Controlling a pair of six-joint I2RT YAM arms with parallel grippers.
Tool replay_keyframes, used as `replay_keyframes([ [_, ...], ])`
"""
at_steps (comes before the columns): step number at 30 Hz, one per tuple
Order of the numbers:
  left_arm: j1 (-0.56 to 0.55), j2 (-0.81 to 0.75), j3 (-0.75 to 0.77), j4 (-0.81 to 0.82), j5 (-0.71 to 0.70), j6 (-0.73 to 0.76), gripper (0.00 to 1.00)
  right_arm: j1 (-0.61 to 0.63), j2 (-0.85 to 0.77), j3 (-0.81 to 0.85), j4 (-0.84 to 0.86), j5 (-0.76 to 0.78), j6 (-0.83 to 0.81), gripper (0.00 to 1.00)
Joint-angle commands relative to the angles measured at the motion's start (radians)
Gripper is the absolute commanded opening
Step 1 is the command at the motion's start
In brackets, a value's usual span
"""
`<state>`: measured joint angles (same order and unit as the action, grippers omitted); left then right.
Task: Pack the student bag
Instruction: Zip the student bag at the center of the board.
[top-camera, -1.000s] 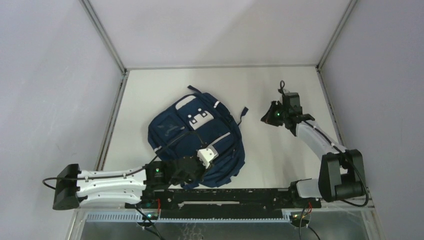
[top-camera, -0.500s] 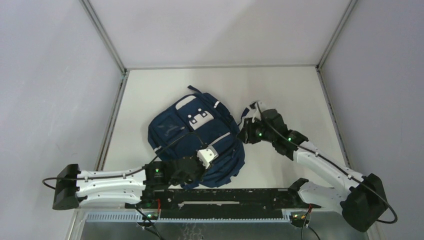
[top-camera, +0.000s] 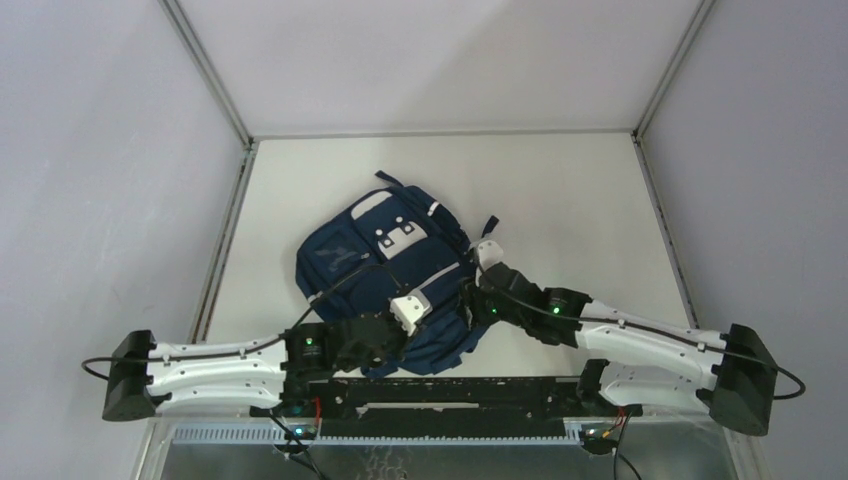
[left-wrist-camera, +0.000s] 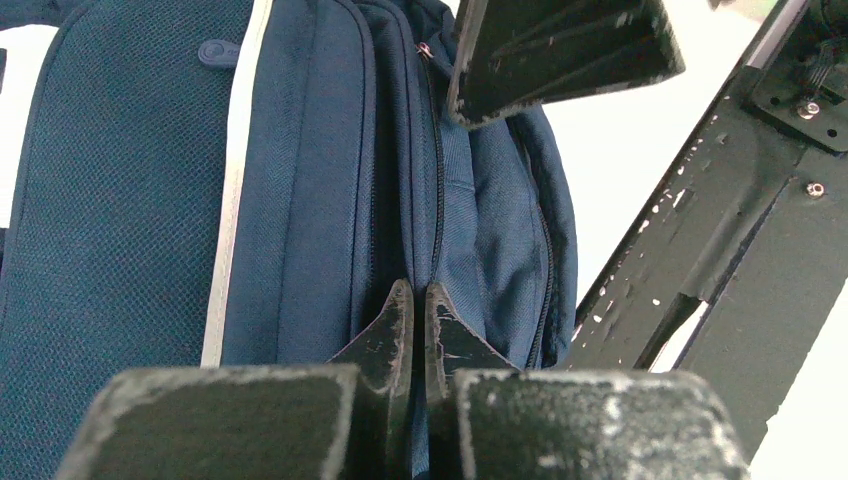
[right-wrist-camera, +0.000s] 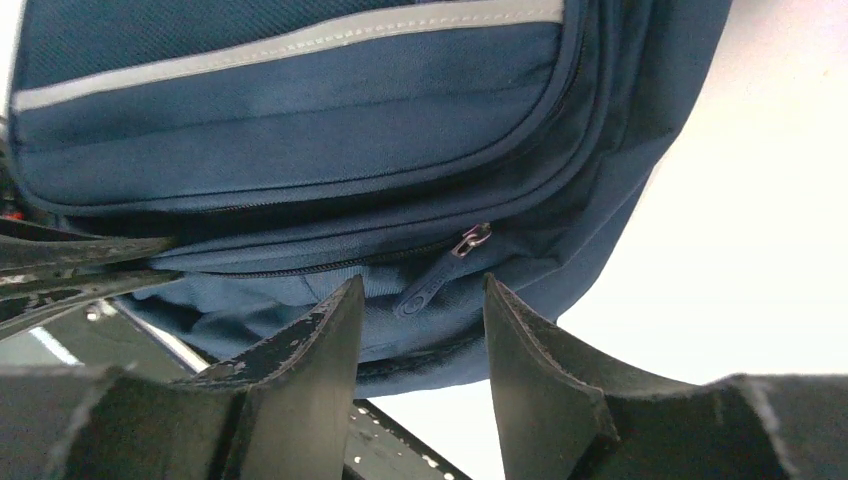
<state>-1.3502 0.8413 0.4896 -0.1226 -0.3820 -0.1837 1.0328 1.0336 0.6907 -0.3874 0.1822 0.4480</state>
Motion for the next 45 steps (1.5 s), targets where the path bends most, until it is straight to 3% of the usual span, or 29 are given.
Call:
replay_keyframes([
  [1, -0.003, 0.003, -0.002, 0.071, -0.022, -0.014, 0.00, 0.070, 0.064, 0.029, -0.002, 0.098, 0.029, 0.56],
  [6, -0.003, 0.030, 0.006, 0.072, -0.016, -0.016, 0.00, 0.085, 0.112, 0.057, -0.025, 0.138, 0.032, 0.53],
  [11, -0.003, 0.035, 0.010, 0.074, -0.012, -0.023, 0.00, 0.062, 0.099, 0.064, -0.061, 0.174, 0.069, 0.44],
  [14, -0.003, 0.036, 0.005, 0.077, -0.012, -0.024, 0.00, 0.053, 0.086, 0.064, -0.061, 0.179, 0.068, 0.29],
  [17, -0.004, 0.036, 0.004, 0.073, -0.022, -0.021, 0.00, 0.037, 0.081, 0.063, -0.056, 0.168, 0.056, 0.00],
  [24, -0.004, -0.037, -0.029, 0.075, 0.038, 0.016, 0.00, -0.087, 0.048, 0.036, -0.060, 0.176, 0.007, 0.00],
  [29, -0.004, -0.112, -0.056, 0.025, 0.072, 0.022, 0.00, -0.302, 0.045, 0.002, 0.035, 0.049, -0.042, 0.00],
  [34, -0.003, -0.125, -0.046, -0.004, 0.068, 0.015, 0.00, -0.397, 0.077, 0.007, 0.115, -0.022, -0.081, 0.00],
  [39, -0.003, -0.088, -0.037, 0.009, 0.071, 0.008, 0.00, -0.360, 0.076, 0.006, 0.102, -0.096, -0.139, 0.00],
  [45, -0.003, -0.021, -0.017, 0.087, 0.083, 0.004, 0.00, -0.162, 0.053, 0.019, 0.025, -0.069, -0.167, 0.00],
])
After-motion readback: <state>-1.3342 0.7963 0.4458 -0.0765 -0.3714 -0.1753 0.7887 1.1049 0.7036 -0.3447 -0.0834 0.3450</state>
